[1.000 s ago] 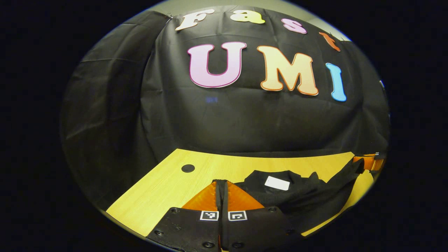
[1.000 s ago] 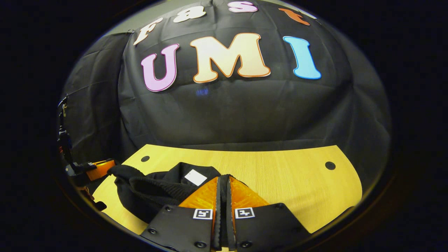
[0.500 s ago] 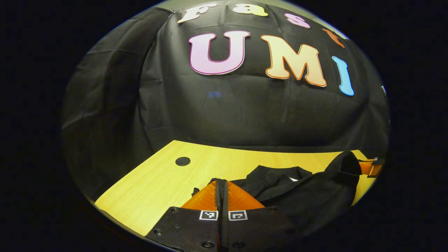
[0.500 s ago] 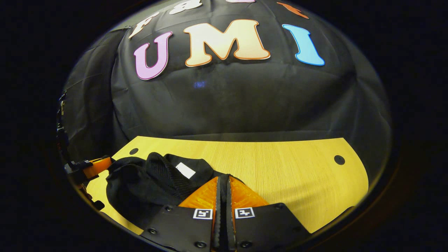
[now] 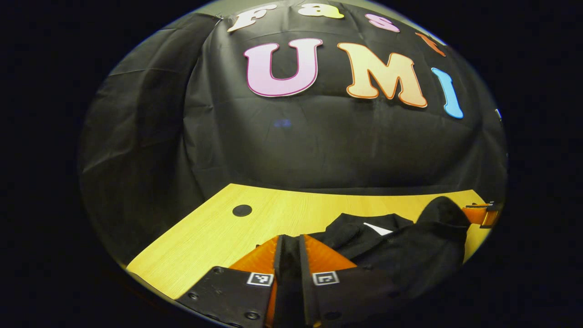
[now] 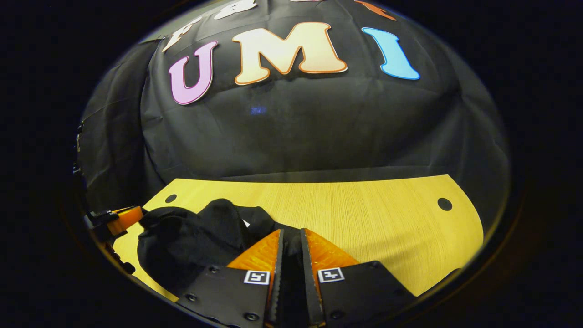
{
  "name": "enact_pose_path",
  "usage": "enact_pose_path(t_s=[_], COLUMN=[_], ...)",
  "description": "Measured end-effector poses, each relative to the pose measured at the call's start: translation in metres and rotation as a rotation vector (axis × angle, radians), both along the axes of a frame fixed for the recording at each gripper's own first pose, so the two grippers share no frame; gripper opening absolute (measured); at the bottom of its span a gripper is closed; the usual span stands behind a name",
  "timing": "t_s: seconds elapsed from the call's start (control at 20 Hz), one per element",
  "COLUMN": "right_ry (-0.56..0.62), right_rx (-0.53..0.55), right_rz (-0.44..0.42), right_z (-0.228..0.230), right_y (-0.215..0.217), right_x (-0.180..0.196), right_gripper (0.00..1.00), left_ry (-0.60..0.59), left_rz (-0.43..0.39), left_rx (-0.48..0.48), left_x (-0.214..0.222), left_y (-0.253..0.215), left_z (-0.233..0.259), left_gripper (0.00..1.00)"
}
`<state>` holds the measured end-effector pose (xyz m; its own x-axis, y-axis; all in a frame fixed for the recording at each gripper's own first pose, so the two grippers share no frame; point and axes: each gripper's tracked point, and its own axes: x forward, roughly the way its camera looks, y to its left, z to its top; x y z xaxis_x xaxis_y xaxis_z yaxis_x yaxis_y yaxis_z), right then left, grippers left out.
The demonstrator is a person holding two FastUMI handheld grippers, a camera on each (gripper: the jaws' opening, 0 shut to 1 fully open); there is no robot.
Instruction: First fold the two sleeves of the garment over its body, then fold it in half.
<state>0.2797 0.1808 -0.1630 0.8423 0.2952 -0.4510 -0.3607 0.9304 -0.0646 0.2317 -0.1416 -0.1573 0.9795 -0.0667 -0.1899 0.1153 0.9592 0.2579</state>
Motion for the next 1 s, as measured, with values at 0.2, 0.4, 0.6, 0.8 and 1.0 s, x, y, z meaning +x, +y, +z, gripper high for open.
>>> enact_pose_path(t_s=[0.2, 0.4, 0.6, 0.8, 1.0], right_ry=[-0.015, -0.076, -0.126, -0.195, -0.239], right_rx=[-0.005, -0.001, -0.006, 0.004, 0.017], right_rz=[0.001, -0.005, -0.012, -0.025, -0.036], right_z=[0.013, 0.035, 0.054, 0.072, 0.078], right_y=[-0.003, -0.005, -0.007, -0.009, -0.015], right_x=[-0.011, -0.038, -0.085, -0.145, -0.221], right_gripper=[0.78, 0.95, 0.98, 0.98, 0.98], left_ry=[-0.019, -0.041, -0.074, -0.103, -0.138], left_rz=[-0.011, -0.016, -0.032, -0.064, -0.100], left_rx=[0.015, 0.005, -0.032, -0.037, -0.022], left_x=[-0.002, -0.021, -0.048, -0.092, -0.150], left_y=[-0.001, 0.005, 0.014, 0.029, 0.056], left_z=[0.007, 0.029, 0.054, 0.079, 0.098], left_gripper=[0.80, 0.96, 0.99, 0.99, 0.95])
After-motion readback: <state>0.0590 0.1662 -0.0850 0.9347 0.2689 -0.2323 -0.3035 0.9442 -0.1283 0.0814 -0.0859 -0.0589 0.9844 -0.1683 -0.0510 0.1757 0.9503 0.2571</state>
